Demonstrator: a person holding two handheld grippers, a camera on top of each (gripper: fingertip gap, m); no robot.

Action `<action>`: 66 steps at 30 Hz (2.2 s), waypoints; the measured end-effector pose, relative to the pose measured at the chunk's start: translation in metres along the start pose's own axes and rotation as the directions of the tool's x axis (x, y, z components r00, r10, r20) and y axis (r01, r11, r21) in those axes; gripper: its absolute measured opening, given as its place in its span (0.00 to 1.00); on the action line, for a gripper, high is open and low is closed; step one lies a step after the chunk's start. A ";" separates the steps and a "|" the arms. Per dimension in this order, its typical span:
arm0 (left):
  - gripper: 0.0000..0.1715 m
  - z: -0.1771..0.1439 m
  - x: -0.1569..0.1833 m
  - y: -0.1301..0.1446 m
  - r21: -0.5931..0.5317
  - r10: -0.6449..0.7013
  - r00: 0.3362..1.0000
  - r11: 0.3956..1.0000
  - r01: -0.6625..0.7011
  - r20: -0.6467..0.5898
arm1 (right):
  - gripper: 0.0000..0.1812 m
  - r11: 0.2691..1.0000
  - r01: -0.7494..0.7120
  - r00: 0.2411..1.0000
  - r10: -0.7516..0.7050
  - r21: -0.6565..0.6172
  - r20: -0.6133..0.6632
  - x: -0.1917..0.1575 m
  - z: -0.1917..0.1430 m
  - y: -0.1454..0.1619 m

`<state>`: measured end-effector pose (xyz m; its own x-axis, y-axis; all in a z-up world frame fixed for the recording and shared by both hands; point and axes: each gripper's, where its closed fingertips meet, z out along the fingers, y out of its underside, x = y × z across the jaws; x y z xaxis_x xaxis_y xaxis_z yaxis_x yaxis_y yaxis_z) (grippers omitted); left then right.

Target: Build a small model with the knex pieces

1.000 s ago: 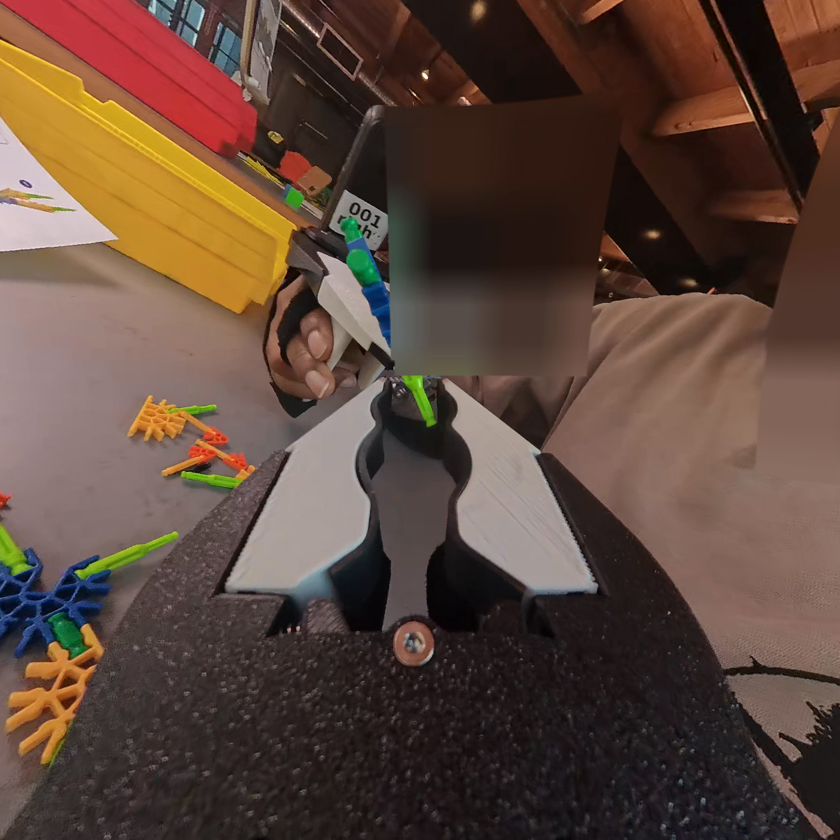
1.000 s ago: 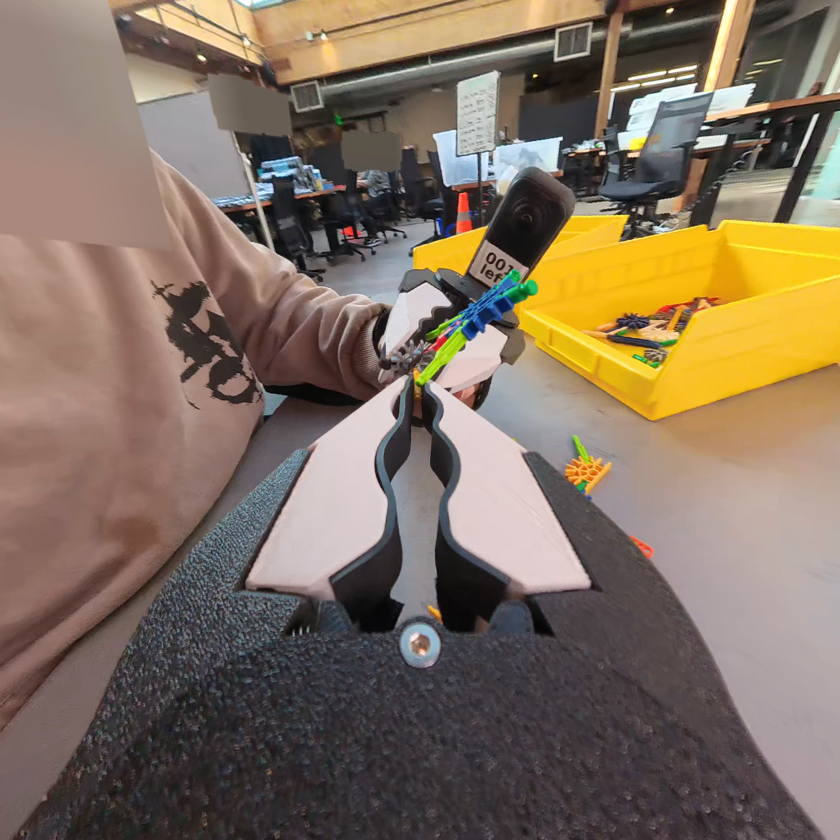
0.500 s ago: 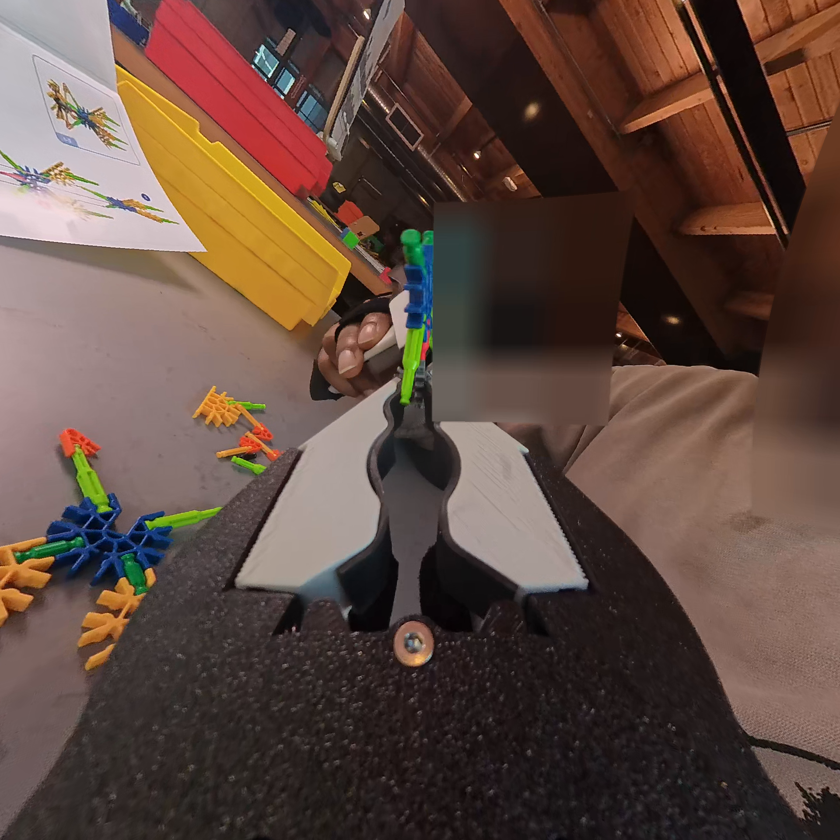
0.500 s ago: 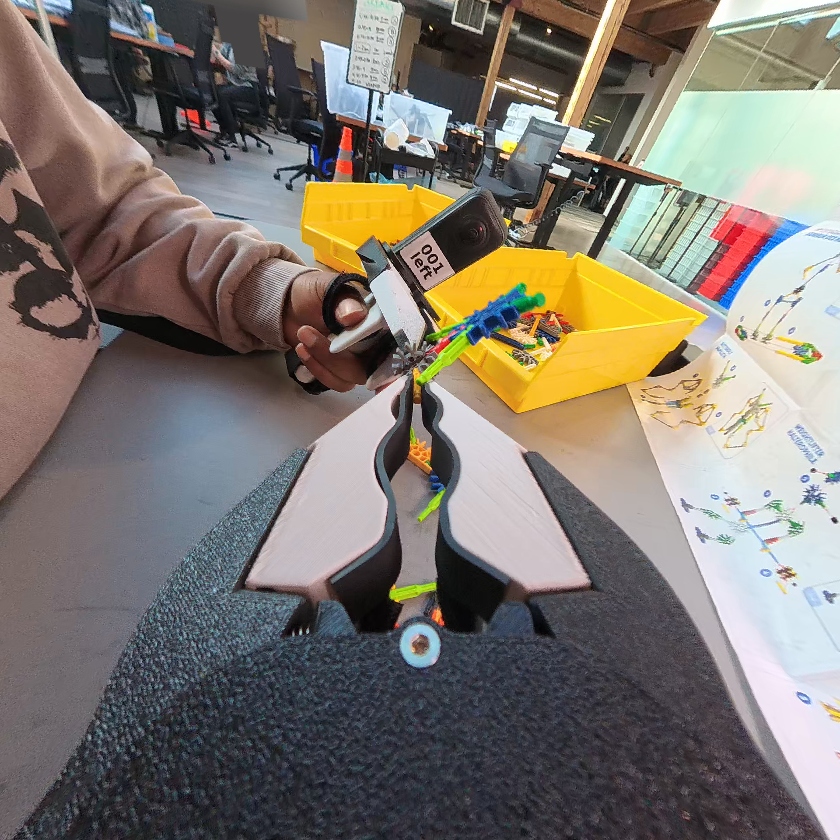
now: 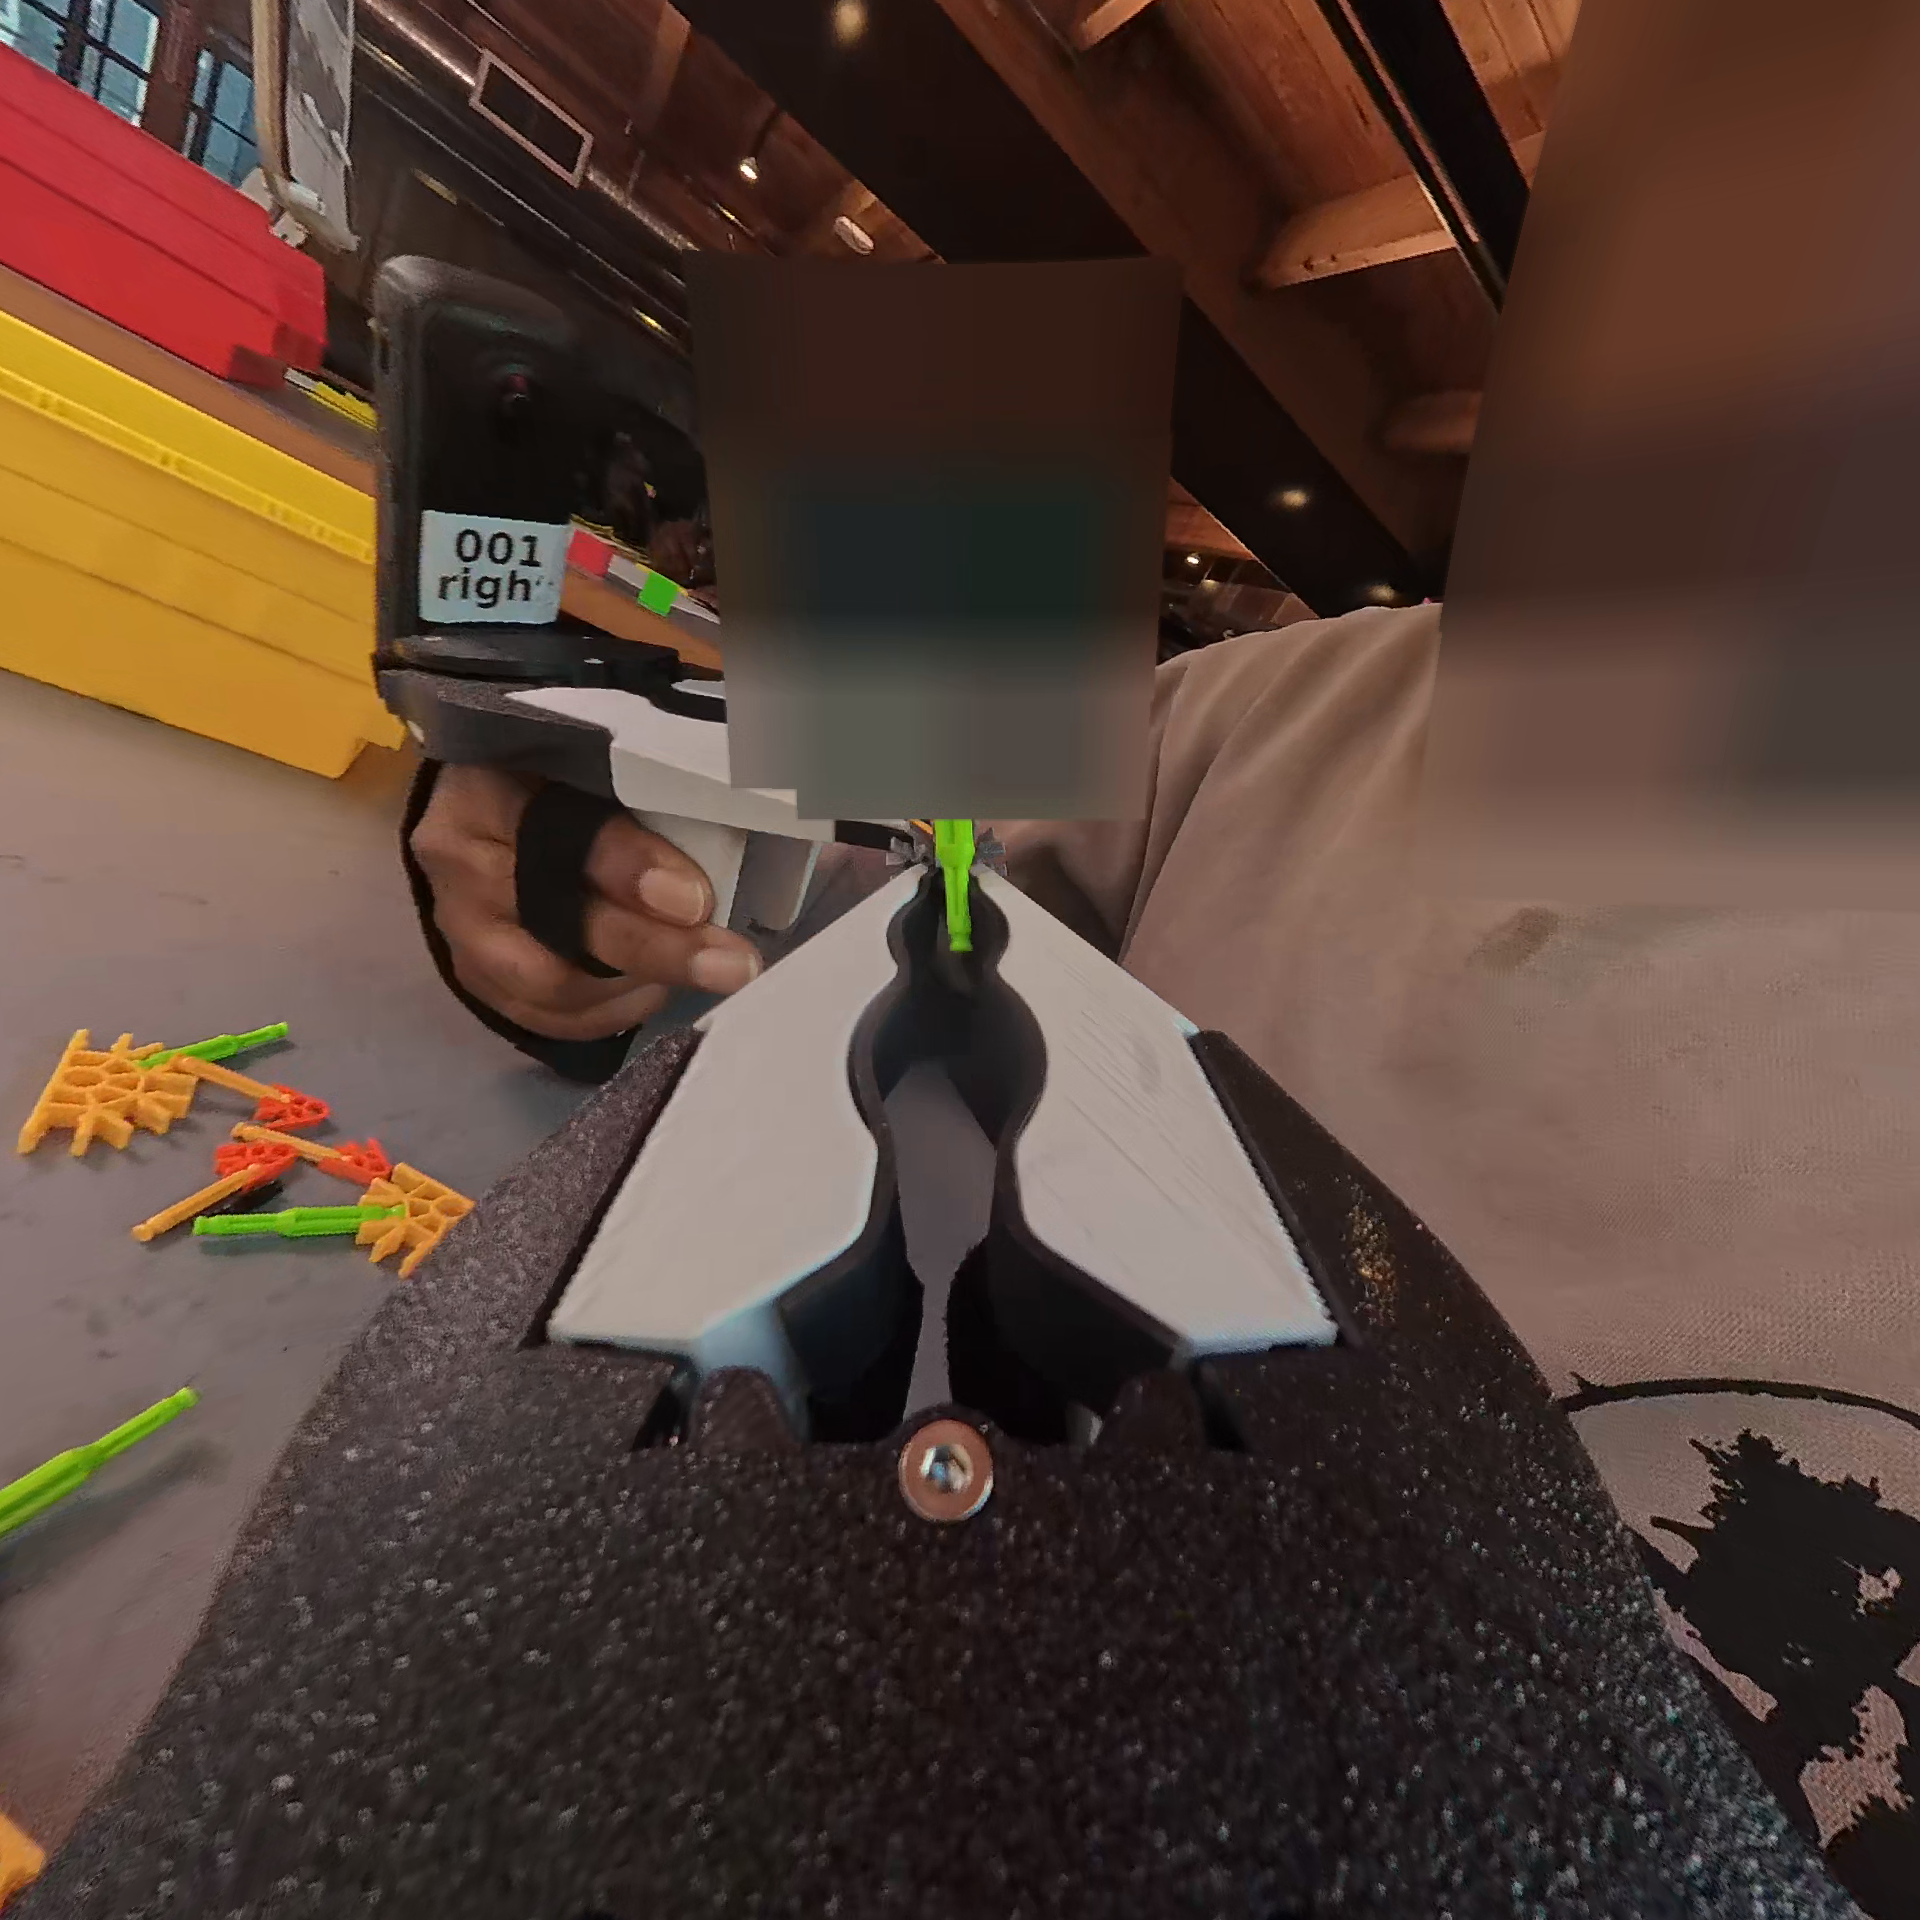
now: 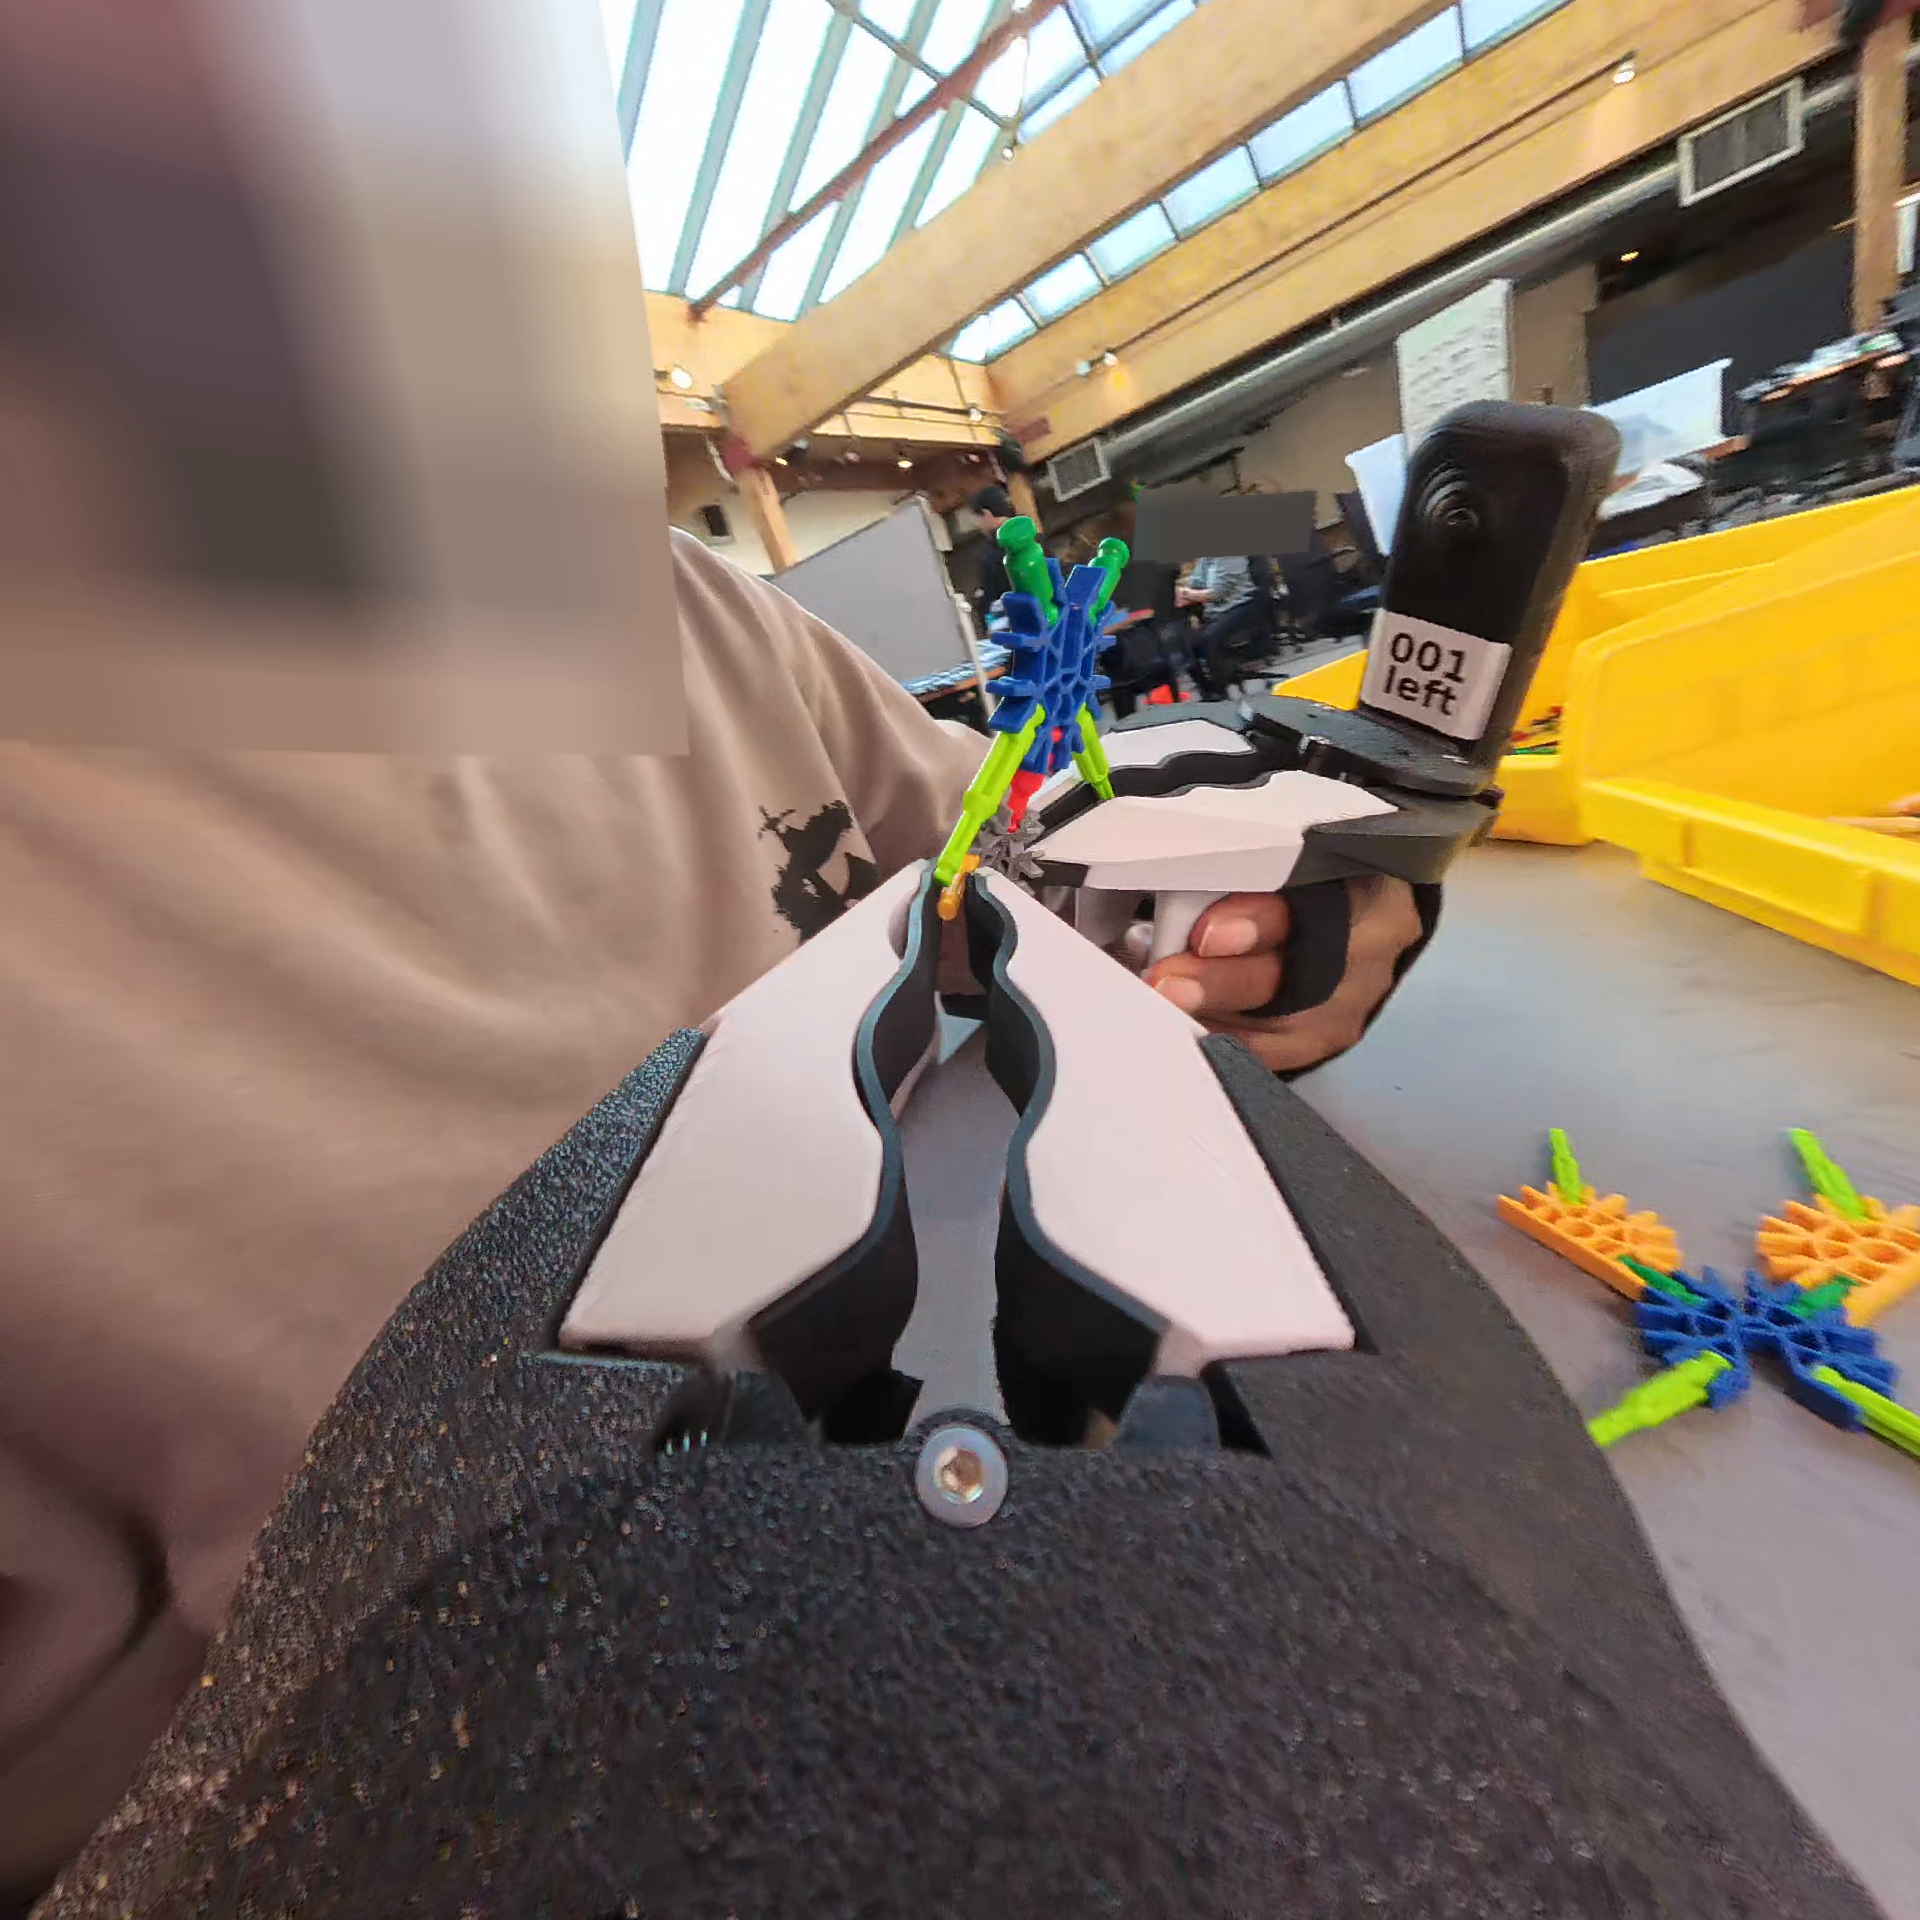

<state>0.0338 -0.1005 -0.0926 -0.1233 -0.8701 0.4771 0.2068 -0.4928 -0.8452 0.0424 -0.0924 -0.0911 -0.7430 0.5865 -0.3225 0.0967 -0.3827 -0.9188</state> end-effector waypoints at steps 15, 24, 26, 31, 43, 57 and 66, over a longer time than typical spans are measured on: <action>0.01 0.027 0.021 0.006 -0.001 -0.019 0.984 1.000 0.019 -0.180 | 0.01 0.967 -0.253 0.889 0.220 0.029 0.402 -0.035 0.002 -0.005; 0.01 0.027 0.035 0.008 -0.067 0.112 0.973 0.990 -0.128 -0.200 | 0.00 0.950 -0.310 0.847 0.253 0.047 0.467 -0.041 0.014 -0.006; 0.01 0.027 0.040 0.010 -0.108 0.157 0.966 0.978 -0.181 -0.203 | 0.00 0.948 -0.315 0.836 0.259 0.037 0.484 -0.044 0.019 -0.004; 0.01 0.023 0.035 0.014 -0.138 0.183 0.969 0.969 -0.206 -0.165 | 0.00 0.973 -0.230 0.888 0.224 -0.034 0.401 -0.042 0.018 0.002; 0.02 -0.016 -0.029 -0.018 -0.086 0.254 0.929 0.967 -0.239 0.268 | 0.00 0.949 -0.036 0.995 0.004 -0.315 -0.101 0.014 -0.010 0.028; 0.02 -0.069 -0.091 -0.015 0.030 -0.010 0.826 1.000 -0.008 0.563 | 0.13 0.703 -0.094 0.656 -0.489 -0.705 -0.575 0.107 -0.117 0.067; 0.02 -0.041 -0.081 0.012 -0.118 0.042 0.879 0.993 0.017 0.475 | 0.17 0.952 0.057 0.765 -0.234 -0.300 -0.599 0.083 -0.067 0.006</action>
<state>0.0061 -0.0359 -0.1517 0.3610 -0.7881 0.4986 0.0887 -0.5032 -0.8596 0.0262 0.0018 -0.1385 -0.1944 0.9665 -0.1679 0.2487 -0.1170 -0.9615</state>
